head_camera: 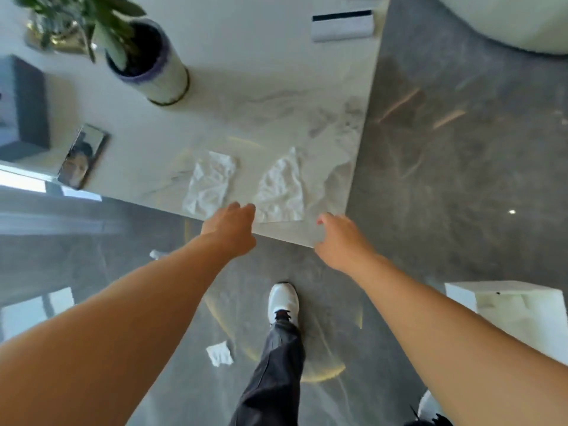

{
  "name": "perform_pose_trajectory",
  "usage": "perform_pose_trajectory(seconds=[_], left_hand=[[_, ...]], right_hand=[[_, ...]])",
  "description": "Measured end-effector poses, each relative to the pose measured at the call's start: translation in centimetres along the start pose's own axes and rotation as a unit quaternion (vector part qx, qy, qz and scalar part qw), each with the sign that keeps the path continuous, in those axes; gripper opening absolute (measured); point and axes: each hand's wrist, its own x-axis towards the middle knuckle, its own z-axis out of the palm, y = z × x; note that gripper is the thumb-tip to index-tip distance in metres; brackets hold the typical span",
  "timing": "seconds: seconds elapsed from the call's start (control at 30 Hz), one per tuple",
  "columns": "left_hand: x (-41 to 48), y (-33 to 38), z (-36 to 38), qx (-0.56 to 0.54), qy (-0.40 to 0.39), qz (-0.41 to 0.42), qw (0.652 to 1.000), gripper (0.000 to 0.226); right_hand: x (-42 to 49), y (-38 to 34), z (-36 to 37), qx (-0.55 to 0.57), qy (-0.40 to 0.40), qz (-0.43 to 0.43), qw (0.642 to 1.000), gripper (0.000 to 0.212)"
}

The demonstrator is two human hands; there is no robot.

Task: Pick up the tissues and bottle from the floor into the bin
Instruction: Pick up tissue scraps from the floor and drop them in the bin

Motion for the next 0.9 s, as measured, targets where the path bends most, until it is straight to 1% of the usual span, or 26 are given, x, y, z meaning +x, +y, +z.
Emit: perform_pose_trajectory(seconds=[0.07,0.17,0.27,0.33,0.4,0.47,0.5,0.57,0.63,0.7,0.8,0.9], left_hand=[[1.6,-3.1,-0.8,-0.031,0.03,-0.018,0.999,0.052],[4.3,-6.3,-0.8,-0.045,0.034,-0.045,0.997,0.08],[6.7,-8.2,0.5,-0.028,0.03,-0.064,0.997,0.094],[8.0,-8.9,1.6,-0.026,0.033,-0.074,0.996,0.098],[8.8,-9.4,2.6,-0.017,0.058,-0.072,0.996,0.093],[9.4,-9.8,3.4,0.003,0.092,-0.065,0.994,0.078],[9.6,-10.1,3.6,-0.005,0.095,-0.062,0.994,0.067],[9.5,-10.0,3.4,-0.049,0.071,-0.054,0.995,0.041],[9.0,-8.9,2.9,-0.049,0.045,-0.028,0.997,0.026],[8.1,-6.8,2.3,-0.012,0.032,0.0,0.999,0.021],[6.9,-2.1,2.0,0.02,0.022,0.033,0.999,0.019],[5.5,4.2,2.2,0.033,0.032,0.066,0.997,0.017]], right_hand=[[2.6,-3.7,0.3,-0.017,-0.019,-0.011,1.0,0.054],[6.0,-7.5,0.8,-0.069,0.001,-0.034,0.997,0.06],[8.3,-9.0,2.2,-0.127,-0.003,-0.041,0.991,0.063],[9.2,-8.8,3.6,-0.178,0.01,-0.043,0.983,0.06],[9.6,-8.2,5.1,-0.197,0.051,-0.053,0.978,0.053],[9.6,-7.8,6.0,-0.177,0.082,-0.075,0.978,0.039],[9.5,-7.5,6.2,-0.172,0.086,-0.087,0.977,0.033],[8.9,-6.7,6.3,-0.164,0.078,-0.104,0.978,0.032],[7.9,-5.6,5.8,-0.152,0.062,-0.106,0.981,0.033],[6.8,-3.8,4.8,-0.127,0.06,-0.087,0.986,0.029],[4.5,-0.1,2.7,-0.078,0.087,-0.04,0.992,0.026],[2.0,5.3,0.4,-0.046,0.124,0.014,0.991,0.03]])
